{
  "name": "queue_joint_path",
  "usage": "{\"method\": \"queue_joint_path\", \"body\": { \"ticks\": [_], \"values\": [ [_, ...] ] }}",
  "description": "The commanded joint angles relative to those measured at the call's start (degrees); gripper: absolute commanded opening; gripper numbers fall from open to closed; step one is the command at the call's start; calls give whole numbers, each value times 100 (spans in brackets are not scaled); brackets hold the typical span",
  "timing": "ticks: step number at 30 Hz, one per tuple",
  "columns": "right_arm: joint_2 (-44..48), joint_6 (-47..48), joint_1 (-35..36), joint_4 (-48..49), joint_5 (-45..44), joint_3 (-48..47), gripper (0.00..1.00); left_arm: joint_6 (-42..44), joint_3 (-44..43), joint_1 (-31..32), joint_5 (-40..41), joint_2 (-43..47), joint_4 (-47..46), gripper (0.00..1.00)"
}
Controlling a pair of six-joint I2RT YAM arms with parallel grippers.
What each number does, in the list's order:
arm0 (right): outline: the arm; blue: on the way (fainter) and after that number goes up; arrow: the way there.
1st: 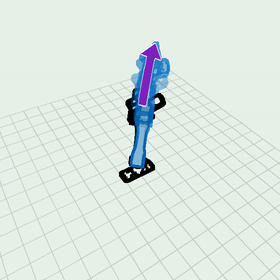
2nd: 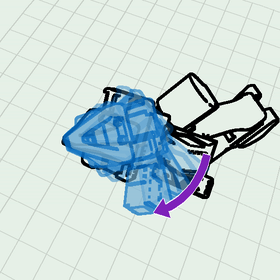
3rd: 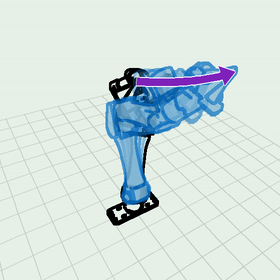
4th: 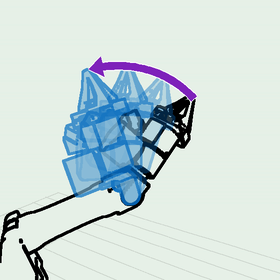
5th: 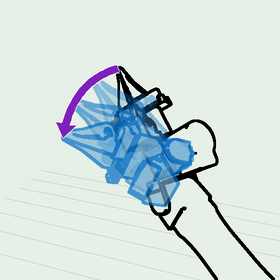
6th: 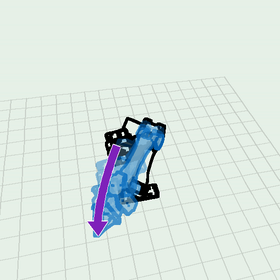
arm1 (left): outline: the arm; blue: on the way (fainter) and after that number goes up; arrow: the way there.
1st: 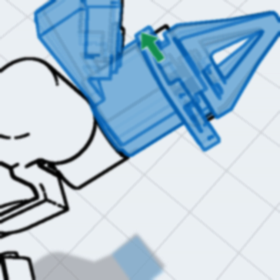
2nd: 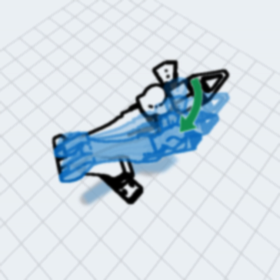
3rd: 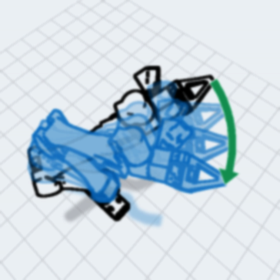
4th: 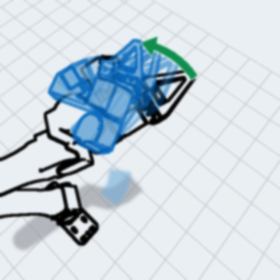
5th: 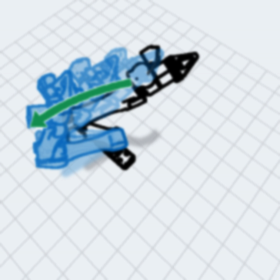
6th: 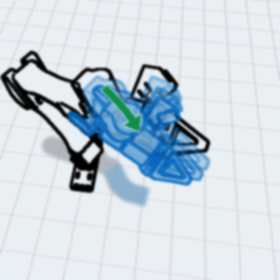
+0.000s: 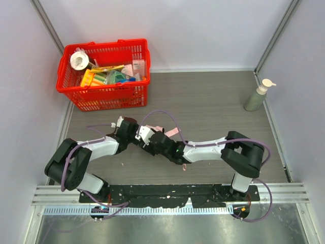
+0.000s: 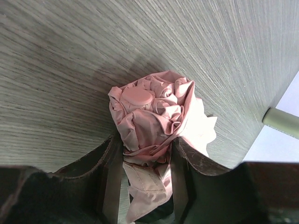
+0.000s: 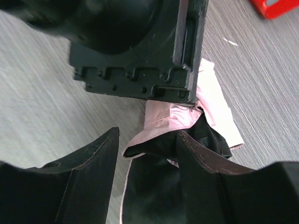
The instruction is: Put away the umbrella
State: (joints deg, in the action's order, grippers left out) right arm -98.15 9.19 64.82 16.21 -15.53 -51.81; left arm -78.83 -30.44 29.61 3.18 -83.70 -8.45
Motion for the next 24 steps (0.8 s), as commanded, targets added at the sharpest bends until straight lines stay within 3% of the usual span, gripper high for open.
{"method": "queue_joint_path", "body": {
  "ticks": [1,5,12,16,20,24],
  "values": [
    [-459,689,128,743,-942,83,57,184,196,1,25,-173,2004,0],
    [-942,865,172,954,-1791,233,56,148,91,1,-19,-155,2242,0],
    [-1250,743,242,779,-2894,417,42,113,-24,1,-81,-173,2497,0],
    [-1303,479,233,849,-2562,689,54,43,-50,1,-168,-173,2515,0],
    [-1303,206,163,621,-2114,655,60,25,-68,1,-160,-146,2594,0],
    [-1715,162,58,454,-2847,436,63,8,-77,1,-247,-146,2603,0]
  ]
}}
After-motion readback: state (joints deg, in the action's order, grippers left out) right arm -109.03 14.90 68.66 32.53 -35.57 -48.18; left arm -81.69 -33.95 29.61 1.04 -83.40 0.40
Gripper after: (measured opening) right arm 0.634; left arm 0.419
